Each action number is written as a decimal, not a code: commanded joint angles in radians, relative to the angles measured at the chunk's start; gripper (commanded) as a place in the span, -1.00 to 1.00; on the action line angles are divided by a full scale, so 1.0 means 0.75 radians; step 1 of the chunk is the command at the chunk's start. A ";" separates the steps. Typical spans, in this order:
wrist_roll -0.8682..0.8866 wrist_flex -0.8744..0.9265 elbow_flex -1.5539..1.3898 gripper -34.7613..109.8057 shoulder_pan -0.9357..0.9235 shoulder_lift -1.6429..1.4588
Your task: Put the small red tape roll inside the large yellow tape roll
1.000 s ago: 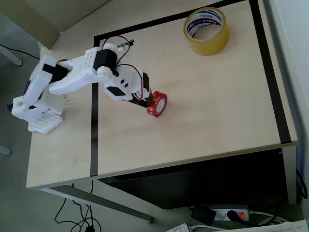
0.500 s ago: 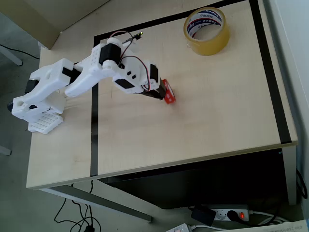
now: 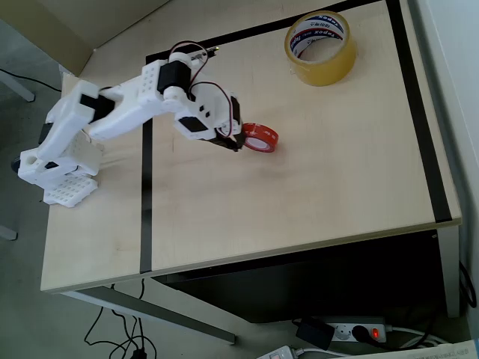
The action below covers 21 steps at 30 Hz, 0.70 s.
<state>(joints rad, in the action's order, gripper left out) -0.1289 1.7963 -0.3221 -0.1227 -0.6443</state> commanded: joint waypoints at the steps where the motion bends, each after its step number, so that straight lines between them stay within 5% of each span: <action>1: -0.035 0.016 -0.033 -0.52 -0.031 -0.278; 11: -0.037 0.016 0.033 -0.52 -0.022 -0.219; 21: -0.027 0.016 0.622 -0.52 0.078 0.133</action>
<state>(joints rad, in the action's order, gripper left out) -0.1335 1.7963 -0.0721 -0.0890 -0.5461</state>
